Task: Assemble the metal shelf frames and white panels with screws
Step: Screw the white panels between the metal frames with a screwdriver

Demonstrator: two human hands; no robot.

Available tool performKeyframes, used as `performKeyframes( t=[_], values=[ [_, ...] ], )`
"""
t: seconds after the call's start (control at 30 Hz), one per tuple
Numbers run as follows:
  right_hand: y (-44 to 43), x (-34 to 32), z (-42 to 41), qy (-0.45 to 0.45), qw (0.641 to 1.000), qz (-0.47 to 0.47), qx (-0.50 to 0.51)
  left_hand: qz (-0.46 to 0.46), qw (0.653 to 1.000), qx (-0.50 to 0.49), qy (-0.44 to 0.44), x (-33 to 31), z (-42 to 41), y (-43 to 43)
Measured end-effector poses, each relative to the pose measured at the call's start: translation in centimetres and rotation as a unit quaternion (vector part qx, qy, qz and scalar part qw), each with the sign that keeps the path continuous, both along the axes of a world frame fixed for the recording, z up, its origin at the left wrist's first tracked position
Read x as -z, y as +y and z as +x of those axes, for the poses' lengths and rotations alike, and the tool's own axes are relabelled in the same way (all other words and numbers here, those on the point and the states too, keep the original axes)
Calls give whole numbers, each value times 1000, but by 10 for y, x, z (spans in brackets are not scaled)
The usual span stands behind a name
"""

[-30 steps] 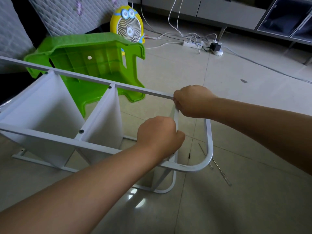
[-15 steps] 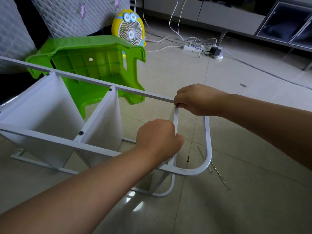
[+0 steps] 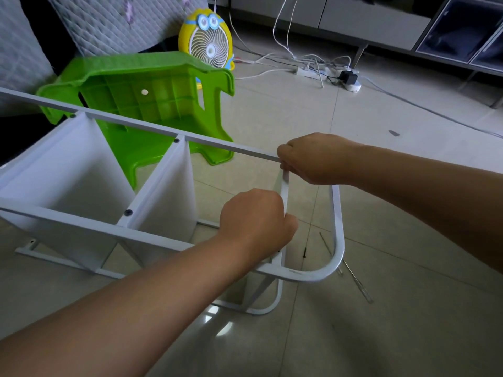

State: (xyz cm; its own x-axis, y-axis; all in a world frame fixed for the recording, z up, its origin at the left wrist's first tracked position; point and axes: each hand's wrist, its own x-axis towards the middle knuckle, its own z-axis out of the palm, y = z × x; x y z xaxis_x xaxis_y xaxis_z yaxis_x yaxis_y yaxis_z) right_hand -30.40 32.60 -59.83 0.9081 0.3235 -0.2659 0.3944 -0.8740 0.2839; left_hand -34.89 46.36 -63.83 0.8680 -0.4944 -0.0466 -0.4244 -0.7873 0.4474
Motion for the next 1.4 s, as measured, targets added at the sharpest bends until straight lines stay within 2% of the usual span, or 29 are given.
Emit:
performKeyframes(
  t=[0.2,0.43,0.57,0.7,0.87,1.07,1.17,1.27,1.33,1.4],
  values=[
    [9,10,-4,-22,996,34,85,-8,1000,-2,-3,1,0,1],
    [14,12,8,9,979,65,194,15,1000,1,-9,1,1,0],
    [7,3,1,-3,989,66,134,21,1000,-3,-14,0,1,-2],
    [-2,0,-4,5,999,16,50,20,1000,-7,-22,0,1,-1],
    [-4,4,-3,-2,999,12,35,17,1000,-17,-16,0,-1,-1],
    [3,7,-6,0,995,40,88,32,999,-18,-25,-2,-2,-1],
    [-3,5,-9,3,991,87,103,51,998,-13,-34,-2,-1,-1],
    [-24,4,-19,-26,976,185,114,71,996,-14,-49,-3,2,-2],
    [-48,12,-31,-89,953,257,135,69,994,-15,-85,-5,6,-6],
    [-76,32,-45,-151,913,316,209,48,994,-33,-95,-7,13,-14]
  ],
)
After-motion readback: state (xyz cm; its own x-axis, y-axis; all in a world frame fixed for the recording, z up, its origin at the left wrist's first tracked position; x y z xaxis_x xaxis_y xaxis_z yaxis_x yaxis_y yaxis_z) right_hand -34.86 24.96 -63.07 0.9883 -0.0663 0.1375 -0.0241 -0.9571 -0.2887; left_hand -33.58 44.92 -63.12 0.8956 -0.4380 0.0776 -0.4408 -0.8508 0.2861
